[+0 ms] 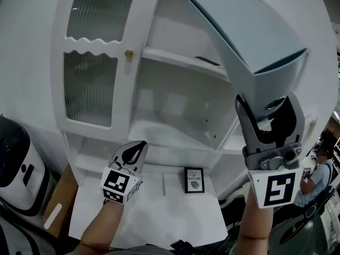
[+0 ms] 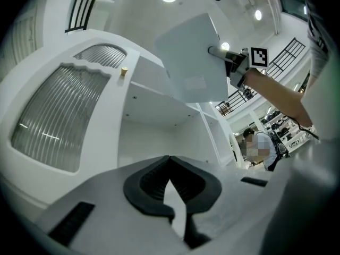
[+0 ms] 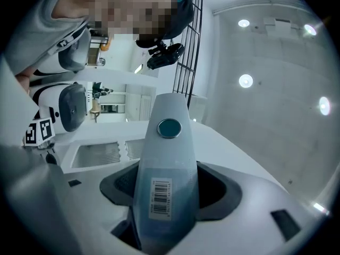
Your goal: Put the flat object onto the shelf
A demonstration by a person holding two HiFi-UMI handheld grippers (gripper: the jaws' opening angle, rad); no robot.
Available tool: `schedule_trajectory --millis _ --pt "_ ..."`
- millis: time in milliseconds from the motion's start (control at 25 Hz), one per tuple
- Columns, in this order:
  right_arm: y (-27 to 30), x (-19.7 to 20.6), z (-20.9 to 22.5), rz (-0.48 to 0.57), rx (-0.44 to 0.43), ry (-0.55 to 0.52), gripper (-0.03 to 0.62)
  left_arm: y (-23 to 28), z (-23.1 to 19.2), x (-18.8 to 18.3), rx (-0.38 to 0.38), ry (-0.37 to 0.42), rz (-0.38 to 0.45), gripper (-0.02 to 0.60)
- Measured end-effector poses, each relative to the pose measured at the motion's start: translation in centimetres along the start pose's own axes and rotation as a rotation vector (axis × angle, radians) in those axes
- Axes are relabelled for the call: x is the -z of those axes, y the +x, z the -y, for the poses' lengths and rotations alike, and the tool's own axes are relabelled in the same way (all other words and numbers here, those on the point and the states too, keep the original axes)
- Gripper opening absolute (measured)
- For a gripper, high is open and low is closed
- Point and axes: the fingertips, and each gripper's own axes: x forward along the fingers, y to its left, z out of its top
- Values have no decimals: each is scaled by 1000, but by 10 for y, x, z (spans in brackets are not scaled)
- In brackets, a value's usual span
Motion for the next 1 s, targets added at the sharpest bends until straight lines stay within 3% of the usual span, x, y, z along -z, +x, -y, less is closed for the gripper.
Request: schedule_trajectory --millis 680,1000 --pt "60 63 -27 -111 -58 -178 318 25 -19 23 15 -29 -15 6" --pt "88 95 -44 -193 -150 -327 318 32 -35 31 3 -49 -23 6"
